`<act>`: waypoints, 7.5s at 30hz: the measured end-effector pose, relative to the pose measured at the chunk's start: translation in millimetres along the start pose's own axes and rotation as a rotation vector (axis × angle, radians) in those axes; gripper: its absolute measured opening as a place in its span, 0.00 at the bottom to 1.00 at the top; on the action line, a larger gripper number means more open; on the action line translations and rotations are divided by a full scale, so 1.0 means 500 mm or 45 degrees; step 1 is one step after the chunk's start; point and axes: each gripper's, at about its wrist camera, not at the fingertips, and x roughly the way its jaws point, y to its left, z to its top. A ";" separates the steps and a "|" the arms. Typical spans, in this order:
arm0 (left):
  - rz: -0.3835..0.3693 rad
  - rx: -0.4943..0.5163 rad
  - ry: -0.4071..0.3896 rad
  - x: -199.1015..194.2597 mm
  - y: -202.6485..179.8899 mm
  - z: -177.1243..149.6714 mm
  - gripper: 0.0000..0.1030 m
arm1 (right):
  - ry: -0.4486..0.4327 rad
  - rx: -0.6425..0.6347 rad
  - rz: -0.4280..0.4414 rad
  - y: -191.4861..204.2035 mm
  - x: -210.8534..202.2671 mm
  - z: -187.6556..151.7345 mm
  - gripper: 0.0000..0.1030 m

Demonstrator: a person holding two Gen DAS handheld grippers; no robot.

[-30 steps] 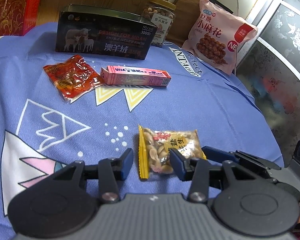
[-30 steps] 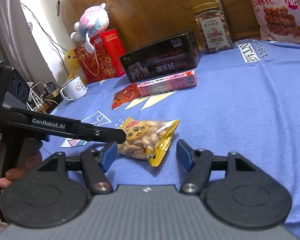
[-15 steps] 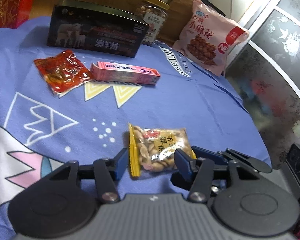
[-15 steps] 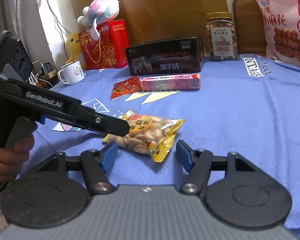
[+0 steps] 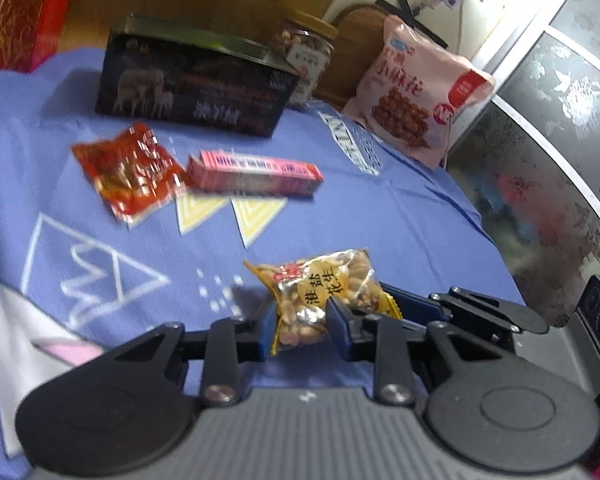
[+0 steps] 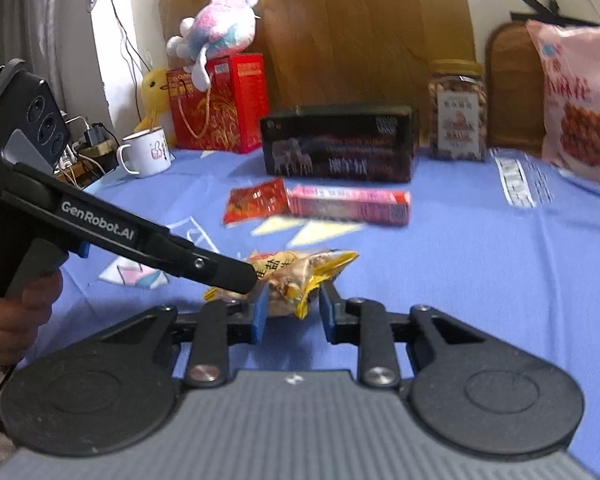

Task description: Organize snacks

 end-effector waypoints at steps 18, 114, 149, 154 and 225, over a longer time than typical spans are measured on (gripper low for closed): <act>0.148 0.075 -0.286 0.040 0.058 0.320 0.26 | -0.226 -0.044 -0.014 -0.078 0.198 0.244 0.30; 0.046 -0.067 -0.094 -0.087 0.036 -0.072 0.40 | -0.016 0.067 -0.027 0.038 -0.019 -0.044 0.47; 0.293 -0.033 -0.417 0.090 0.185 0.394 0.45 | -0.172 -0.102 -0.116 -0.116 0.351 0.298 0.51; 0.295 -0.016 -0.404 0.078 0.176 0.375 0.45 | -0.238 -0.070 -0.103 -0.116 0.314 0.272 0.51; -0.062 -0.715 -0.091 0.044 0.228 0.079 0.26 | 0.236 0.361 0.153 -0.164 0.282 0.156 0.14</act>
